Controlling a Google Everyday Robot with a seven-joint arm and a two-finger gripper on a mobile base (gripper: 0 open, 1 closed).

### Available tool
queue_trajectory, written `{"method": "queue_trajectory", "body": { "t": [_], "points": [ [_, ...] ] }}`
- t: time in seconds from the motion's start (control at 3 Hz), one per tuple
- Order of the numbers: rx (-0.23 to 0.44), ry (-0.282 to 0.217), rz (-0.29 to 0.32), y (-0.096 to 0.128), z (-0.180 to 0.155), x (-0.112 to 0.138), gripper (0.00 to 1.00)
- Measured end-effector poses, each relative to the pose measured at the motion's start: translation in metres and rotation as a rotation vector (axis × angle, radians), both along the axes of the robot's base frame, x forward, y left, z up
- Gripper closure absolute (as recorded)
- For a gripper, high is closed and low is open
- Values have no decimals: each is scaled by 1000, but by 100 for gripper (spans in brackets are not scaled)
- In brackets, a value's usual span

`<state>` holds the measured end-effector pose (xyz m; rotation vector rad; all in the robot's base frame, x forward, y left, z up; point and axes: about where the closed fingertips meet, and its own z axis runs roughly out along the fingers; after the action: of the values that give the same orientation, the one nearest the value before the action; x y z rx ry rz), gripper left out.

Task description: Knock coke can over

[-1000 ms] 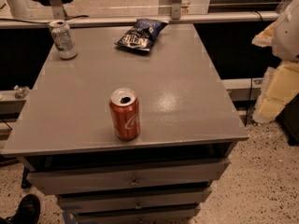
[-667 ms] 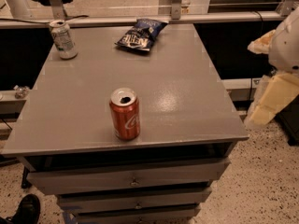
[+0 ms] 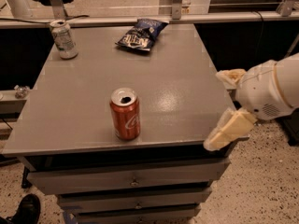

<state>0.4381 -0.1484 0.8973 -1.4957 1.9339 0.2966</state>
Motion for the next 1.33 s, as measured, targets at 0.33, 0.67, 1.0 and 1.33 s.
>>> {"method": "queue_trajectory", "body": {
  "t": [0.33,0.67,1.0,1.33],
  "points": [
    [203,-26,40,47,-14,14,0],
    [405,-25,60,93,-15,25,0],
    [579,-10,82,136,-5,28,0],
    [692,8,119,173,-3,20,0]
  ]
}}
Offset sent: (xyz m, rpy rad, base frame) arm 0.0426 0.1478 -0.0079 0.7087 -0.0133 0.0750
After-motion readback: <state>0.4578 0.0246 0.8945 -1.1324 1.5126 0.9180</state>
